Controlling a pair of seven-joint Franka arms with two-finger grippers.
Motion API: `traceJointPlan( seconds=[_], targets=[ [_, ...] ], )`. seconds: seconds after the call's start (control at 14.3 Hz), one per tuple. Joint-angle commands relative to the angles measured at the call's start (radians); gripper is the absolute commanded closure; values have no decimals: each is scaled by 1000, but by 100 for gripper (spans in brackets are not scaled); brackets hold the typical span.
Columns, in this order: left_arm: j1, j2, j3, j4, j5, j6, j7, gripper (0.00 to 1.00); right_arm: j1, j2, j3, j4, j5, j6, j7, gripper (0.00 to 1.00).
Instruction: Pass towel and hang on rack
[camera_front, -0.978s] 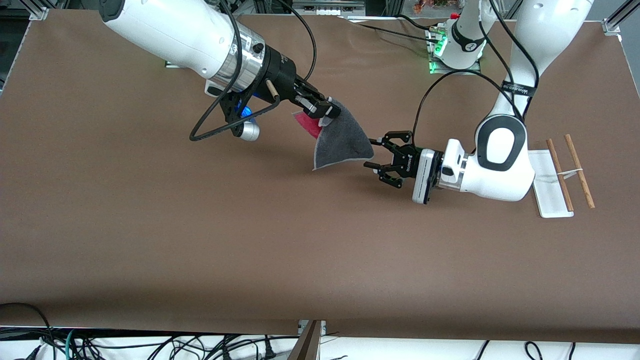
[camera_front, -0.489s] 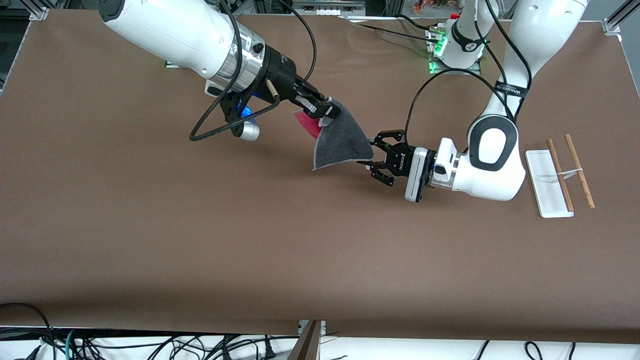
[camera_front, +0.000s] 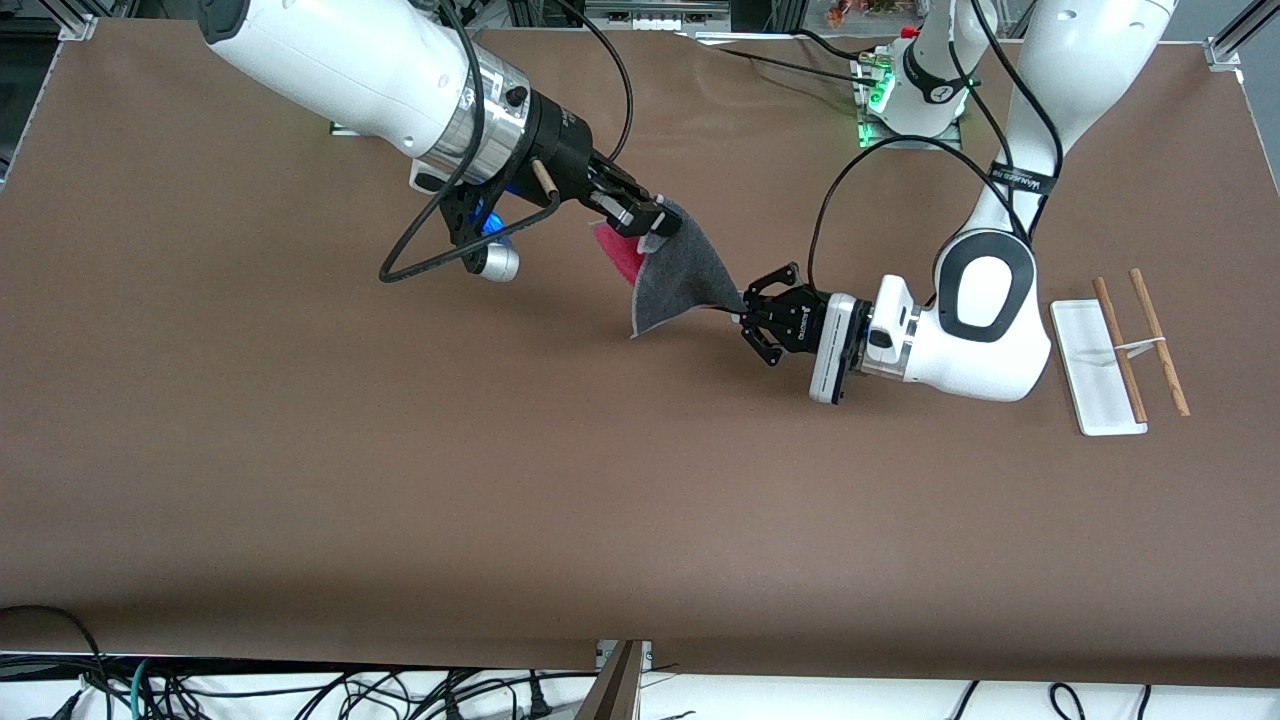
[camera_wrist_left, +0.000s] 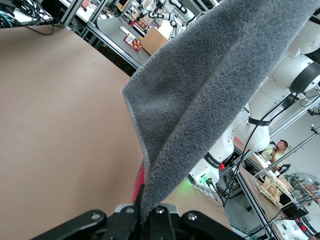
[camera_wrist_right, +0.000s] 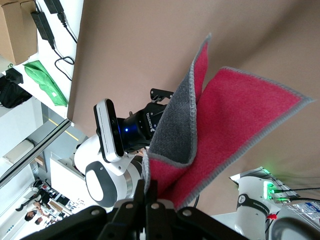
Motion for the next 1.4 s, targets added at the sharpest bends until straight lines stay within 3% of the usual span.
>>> traceJointPlan(
  seconds=[0.0,0.07,0.21,0.28,0.84,1.05,1.33],
  targets=[
    [0,-8,1,-6,-28,8,29,100,-4,13,12,27,14,6,17,92],
    [0,-8,1,-6,-28,8,29,100,-4,15,12,25,14,9,15,86],
    [2,-8,1,-6,-28,6,29,100,-6,15,10,25,14,15,17,11],
    [3,-8,1,-4,-28,6,29,100,-6,15,9,25,14,17,17,0],
    [16,-11,14,13,27,0,10,100,-56,12,-3,25,-1,-14,9,0],
    [38,-14,12,121,223,-26,-92,100,-121,7,-2,27,-7,-49,-60,0],
    [94,3,14,247,466,-206,-137,100,-199,7,-2,25,-6,-129,-274,0]
  ],
)
